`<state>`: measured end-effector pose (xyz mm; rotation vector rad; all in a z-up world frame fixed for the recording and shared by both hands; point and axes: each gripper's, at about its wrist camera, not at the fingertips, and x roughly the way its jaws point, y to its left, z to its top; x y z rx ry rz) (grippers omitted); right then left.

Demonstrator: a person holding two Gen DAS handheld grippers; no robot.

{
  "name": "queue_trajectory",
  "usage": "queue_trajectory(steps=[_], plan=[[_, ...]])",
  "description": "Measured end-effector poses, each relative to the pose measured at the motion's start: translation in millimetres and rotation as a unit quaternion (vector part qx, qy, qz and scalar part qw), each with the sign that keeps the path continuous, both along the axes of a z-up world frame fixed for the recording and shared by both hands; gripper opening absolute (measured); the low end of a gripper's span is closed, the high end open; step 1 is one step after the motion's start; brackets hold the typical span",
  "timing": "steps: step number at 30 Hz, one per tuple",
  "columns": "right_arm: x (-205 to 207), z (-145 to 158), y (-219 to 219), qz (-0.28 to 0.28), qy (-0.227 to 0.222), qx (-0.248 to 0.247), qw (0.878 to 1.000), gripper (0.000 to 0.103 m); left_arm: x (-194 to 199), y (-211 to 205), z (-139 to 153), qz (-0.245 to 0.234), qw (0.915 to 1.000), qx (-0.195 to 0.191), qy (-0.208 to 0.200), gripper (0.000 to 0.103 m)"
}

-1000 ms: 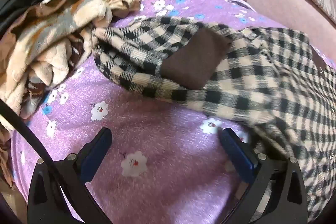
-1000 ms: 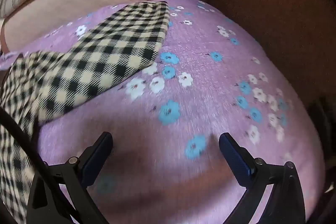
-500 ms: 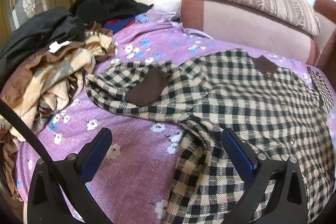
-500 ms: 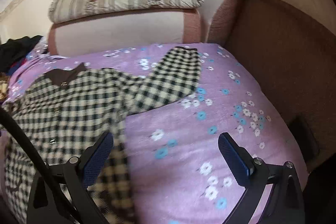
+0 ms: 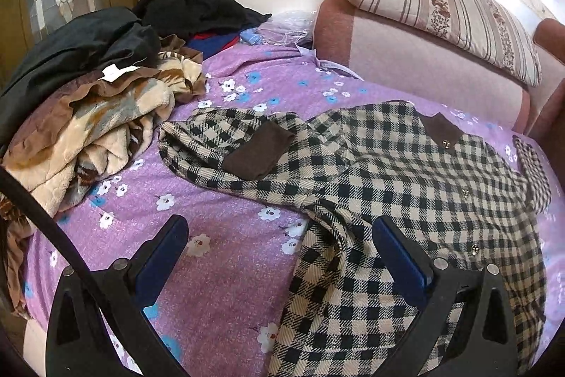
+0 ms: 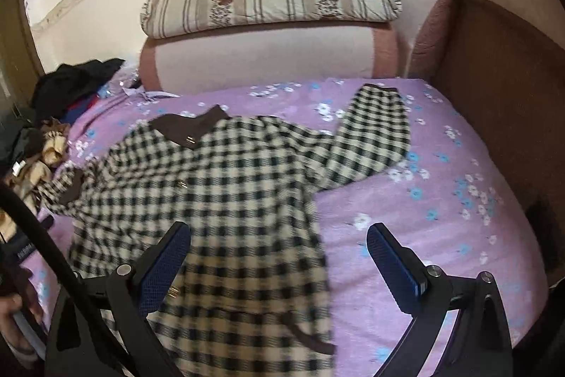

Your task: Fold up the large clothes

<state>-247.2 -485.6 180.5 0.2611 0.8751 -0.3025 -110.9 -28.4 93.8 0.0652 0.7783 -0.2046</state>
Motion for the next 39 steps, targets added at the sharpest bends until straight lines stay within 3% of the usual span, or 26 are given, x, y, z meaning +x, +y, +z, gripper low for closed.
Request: queue_trajectory(steps=[6, 13, 17, 26, 34, 39], plan=[[35.4, -1.9, 19.8, 0.028, -0.009, 0.040, 0.999, 0.102, 2.9, -6.0, -3.4, 0.000, 0.9999, 0.012, -0.002, 0.103], [56.6, -21.1, 36.3, 0.049, -0.032, 0.014, 0.998, 0.102, 8.6, -18.1, -12.7, 0.010, 0.9982, 0.059, -0.012, 0.103], [56.9, -39.3, 33.5, 0.049, -0.045, 0.016, 0.998, 0.102, 14.1, -20.5, -16.3, 0.005, 0.9983, 0.057, -0.006, 0.103], [62.7, -62.2, 21.4, 0.030, -0.014, 0.027, 0.999, 0.102, 19.4, -32.6, -23.7, 0.001, 0.9977, 0.068, 0.003, 0.103], [63.4, -64.4, 25.2, 0.023, -0.013, 0.020, 0.999, 0.102, 21.6, -23.9, -21.4, 0.005, 0.9980, 0.063, 0.011, 0.103], [63.7, -66.6, 24.9, 0.023, -0.009, 0.024, 0.999, 0.102, 36.1, 5.3, -21.9, 0.046, 0.9977, 0.024, 0.043, 0.103]])
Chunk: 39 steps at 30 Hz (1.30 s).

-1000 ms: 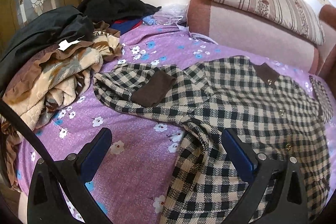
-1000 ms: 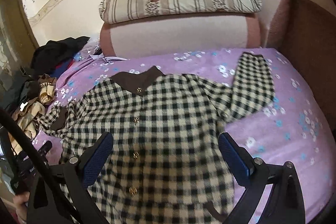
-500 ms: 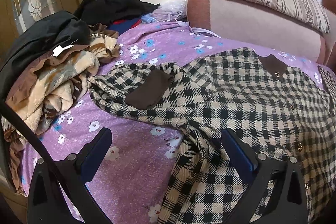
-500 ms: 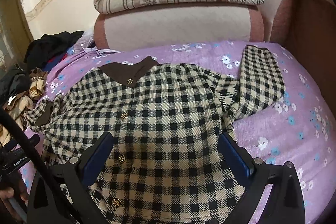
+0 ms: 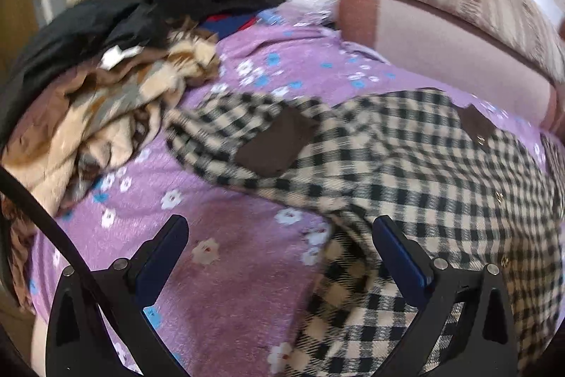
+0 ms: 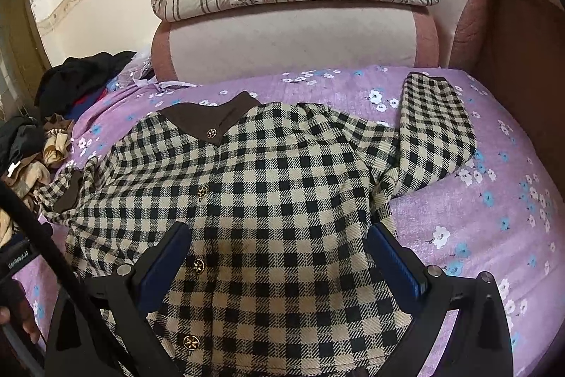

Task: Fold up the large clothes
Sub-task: 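Grasp the sleeve at its brown elbow patch with the left gripper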

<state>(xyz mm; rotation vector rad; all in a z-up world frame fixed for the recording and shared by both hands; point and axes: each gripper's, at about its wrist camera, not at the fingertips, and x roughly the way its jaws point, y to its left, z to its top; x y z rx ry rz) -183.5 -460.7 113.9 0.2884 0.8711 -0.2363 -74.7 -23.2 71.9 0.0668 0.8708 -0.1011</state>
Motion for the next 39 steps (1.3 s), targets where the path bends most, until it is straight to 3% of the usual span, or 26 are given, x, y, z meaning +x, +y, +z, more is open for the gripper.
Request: queue_trajectory(steps=[5, 11, 21, 26, 29, 32, 34, 39], plan=[[1.8, 0.6, 3.1, 0.006, -0.001, -0.003, 1.000, 0.102, 8.2, 16.4, -4.1, 0.024, 0.9987, -0.037, 0.026, 0.103], [2.9, -2.9, 5.9, 0.015, 0.005, 0.003, 1.000, 0.102, 14.2, 18.7, -1.9, 0.034, 0.9990, -0.023, 0.018, 0.103], [3.2, -2.2, 14.0, 0.042, 0.003, -0.007, 0.999, 0.100, 45.7, 6.9, -2.5, -0.005, 0.9999, 0.013, 0.010, 0.103], [3.4, -1.0, 19.2, 0.066, -0.004, -0.003, 0.998, 0.092, 66.9, 19.2, -6.2, -0.006, 0.9991, -0.021, 0.037, 0.103], [5.2, -3.0, 29.2, 0.083, 0.000, -0.010, 0.996, 0.092, 75.5, 18.2, -8.9, -0.008, 0.9992, -0.013, 0.037, 0.102], [7.4, -6.6, 38.0, 0.098, 0.007, -0.019, 0.995, 0.092, 84.3, 11.6, -14.1, -0.018, 0.9990, 0.009, 0.040, 0.086], [7.8, -8.1, 38.8, 0.101, 0.009, -0.020, 0.995, 0.092, 91.5, 6.5, -19.5, -0.025, 0.9983, 0.021, 0.048, 0.070], [9.7, -12.9, 33.6, 0.101, 0.019, -0.008, 0.995, 0.092, 99.7, -10.0, -32.7, -0.069, 0.9949, 0.040, 0.062, 0.069]])
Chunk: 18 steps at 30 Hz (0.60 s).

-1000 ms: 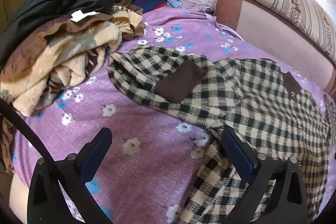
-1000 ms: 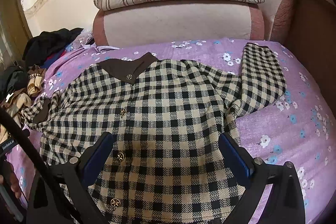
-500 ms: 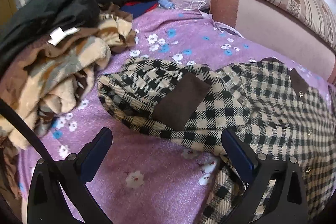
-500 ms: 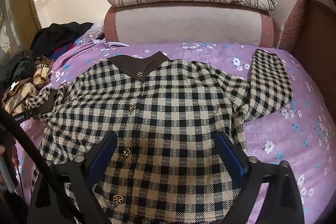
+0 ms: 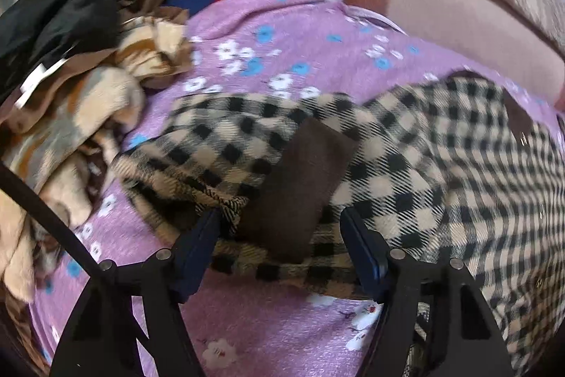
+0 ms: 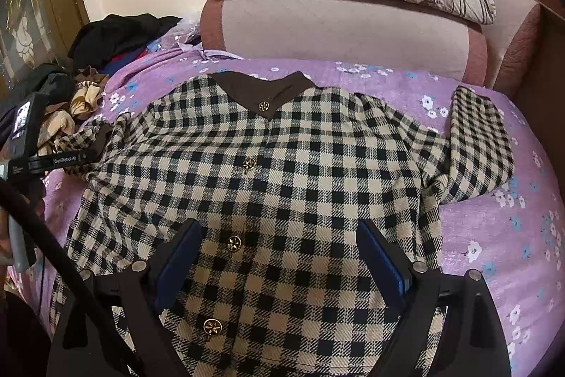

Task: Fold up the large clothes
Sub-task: 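Grasp the sleeve at its brown elbow patch with the left gripper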

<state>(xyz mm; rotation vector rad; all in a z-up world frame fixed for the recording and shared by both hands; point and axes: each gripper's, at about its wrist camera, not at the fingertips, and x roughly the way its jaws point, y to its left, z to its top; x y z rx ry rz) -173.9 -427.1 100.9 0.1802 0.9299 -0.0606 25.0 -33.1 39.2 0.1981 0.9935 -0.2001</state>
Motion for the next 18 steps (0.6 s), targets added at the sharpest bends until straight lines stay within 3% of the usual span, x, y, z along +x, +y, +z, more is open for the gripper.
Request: queue_trajectory(steps=[4, 7, 11, 14, 18], plan=[[3.5, -5.3, -3.6, 0.000, 0.014, 0.018, 1.000, 0.092, 3.8, -7.5, -5.7, -0.013, 0.9996, 0.025, -0.006, 0.070], [6.9, -8.6, -3.4, 0.001, 0.020, 0.021, 1.000, 0.092, 12.9, -2.0, -16.3, -0.001, 0.9997, 0.016, 0.018, 0.069], [7.4, -9.6, -1.9, 0.004, 0.023, 0.019, 1.000, 0.092, 6.1, 6.8, 6.0, -0.016, 0.9993, -0.034, 0.008, 0.068], [9.3, -10.8, -1.4, 0.006, 0.025, 0.020, 0.999, 0.092, 5.2, 7.5, 9.2, -0.018, 0.9997, -0.015, -0.009, 0.069], [12.4, -16.3, -0.8, 0.009, 0.035, 0.021, 0.999, 0.092, 11.7, 6.6, -7.3, -0.011, 0.9995, -0.012, 0.026, 0.069]])
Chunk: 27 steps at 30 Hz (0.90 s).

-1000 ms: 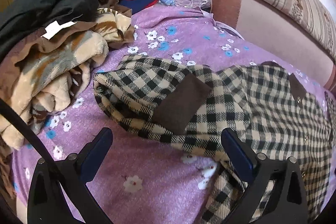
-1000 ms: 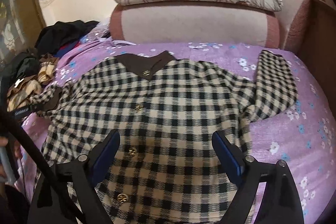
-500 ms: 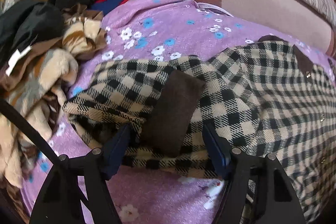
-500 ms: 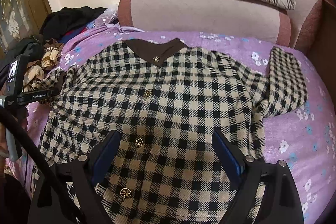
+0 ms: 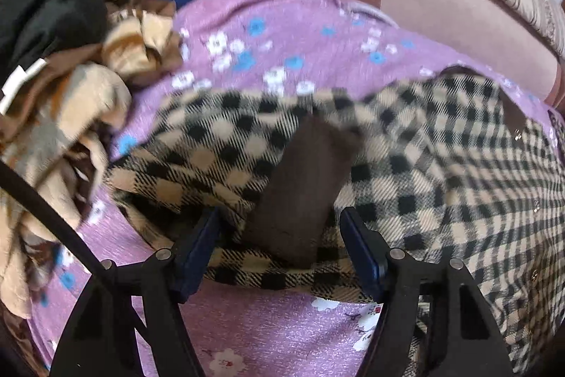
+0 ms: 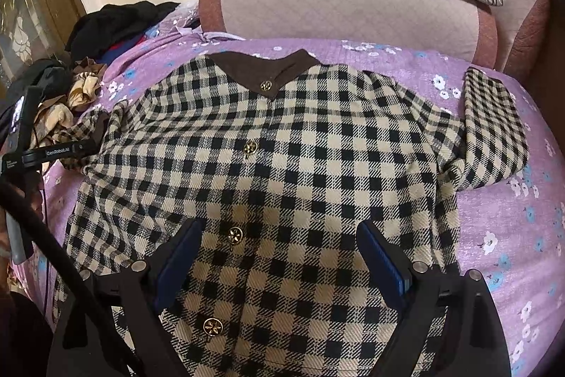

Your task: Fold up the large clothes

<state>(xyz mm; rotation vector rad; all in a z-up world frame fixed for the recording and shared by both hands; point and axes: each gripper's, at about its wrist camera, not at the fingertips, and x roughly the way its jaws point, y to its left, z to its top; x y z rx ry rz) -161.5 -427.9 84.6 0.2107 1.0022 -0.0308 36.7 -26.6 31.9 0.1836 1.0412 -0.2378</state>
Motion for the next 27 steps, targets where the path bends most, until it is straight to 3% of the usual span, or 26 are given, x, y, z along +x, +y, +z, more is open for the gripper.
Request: queue_trajectory(steps=[6, 9, 10, 14, 17, 21, 27], plan=[[0.9, -2.0, 1.6, -0.001, 0.000, 0.001, 1.000, 0.092, -7.2, -18.8, -5.5, -0.024, 0.9983, 0.045, -0.028, 0.068], [2.1, -2.7, 3.0, 0.002, 0.002, 0.001, 1.000, 0.092, -1.3, -17.3, -9.9, -0.014, 0.9987, 0.043, -0.022, 0.041], [2.0, -2.4, 3.0, 0.002, 0.001, -0.001, 1.000, 0.092, 0.3, -13.5, -6.7, -0.005, 0.9991, 0.036, -0.023, 0.019], [-0.9, 1.1, 1.1, -0.002, -0.006, -0.005, 1.000, 0.092, -0.4, 8.8, 18.0, 0.018, 0.9984, -0.052, -0.016, 0.015], [-3.0, 4.6, -1.4, -0.007, -0.011, 0.000, 1.000, 0.092, -16.5, 16.4, 50.1, 0.011, 0.9934, -0.108, -0.037, 0.015], [-4.5, 9.8, -6.6, -0.017, -0.018, 0.000, 1.000, 0.092, -39.8, 8.9, 85.9, -0.030, 0.9766, -0.211, -0.028, 0.015], [-8.1, 13.8, -26.6, -0.056, -0.023, 0.009, 0.998, 0.092, -67.4, -62.3, 104.4, -0.116, 0.9548, -0.273, 0.016, 0.015]])
